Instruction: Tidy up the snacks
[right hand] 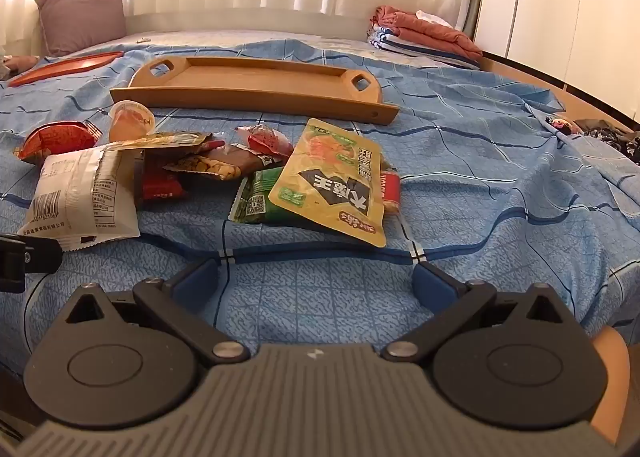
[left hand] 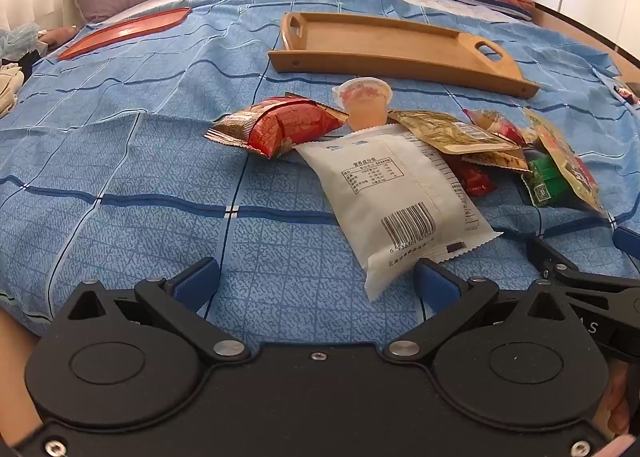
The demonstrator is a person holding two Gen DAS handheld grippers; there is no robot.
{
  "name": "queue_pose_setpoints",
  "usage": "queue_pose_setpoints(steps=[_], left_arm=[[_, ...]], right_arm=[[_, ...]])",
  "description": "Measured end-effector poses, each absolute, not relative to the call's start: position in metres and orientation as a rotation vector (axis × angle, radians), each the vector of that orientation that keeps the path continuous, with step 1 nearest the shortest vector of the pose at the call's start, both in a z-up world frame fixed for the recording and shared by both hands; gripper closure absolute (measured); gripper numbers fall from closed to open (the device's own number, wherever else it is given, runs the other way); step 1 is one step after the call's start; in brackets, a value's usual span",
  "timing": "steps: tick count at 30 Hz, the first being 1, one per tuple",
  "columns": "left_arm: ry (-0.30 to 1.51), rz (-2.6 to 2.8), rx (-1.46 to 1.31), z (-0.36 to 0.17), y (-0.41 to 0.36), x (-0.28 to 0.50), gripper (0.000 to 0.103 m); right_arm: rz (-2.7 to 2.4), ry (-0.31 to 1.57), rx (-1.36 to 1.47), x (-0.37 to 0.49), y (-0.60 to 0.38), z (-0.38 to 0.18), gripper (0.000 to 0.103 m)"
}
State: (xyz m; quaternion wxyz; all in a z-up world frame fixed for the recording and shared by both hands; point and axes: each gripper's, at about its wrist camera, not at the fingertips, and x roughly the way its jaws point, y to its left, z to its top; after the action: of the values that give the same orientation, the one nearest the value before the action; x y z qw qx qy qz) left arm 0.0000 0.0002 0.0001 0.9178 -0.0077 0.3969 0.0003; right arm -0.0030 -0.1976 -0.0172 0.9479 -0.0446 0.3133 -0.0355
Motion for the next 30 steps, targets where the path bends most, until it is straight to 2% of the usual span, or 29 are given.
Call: queue_pose_setpoints(steps=[30], left_arm=[[0.819,0.003,-0.009,-0.0001,0.0001,0.0000,0.000]], right_arm=[[-0.075,0.637,-0.103,-0.0027,-0.1965,-0.0173,0.000]])
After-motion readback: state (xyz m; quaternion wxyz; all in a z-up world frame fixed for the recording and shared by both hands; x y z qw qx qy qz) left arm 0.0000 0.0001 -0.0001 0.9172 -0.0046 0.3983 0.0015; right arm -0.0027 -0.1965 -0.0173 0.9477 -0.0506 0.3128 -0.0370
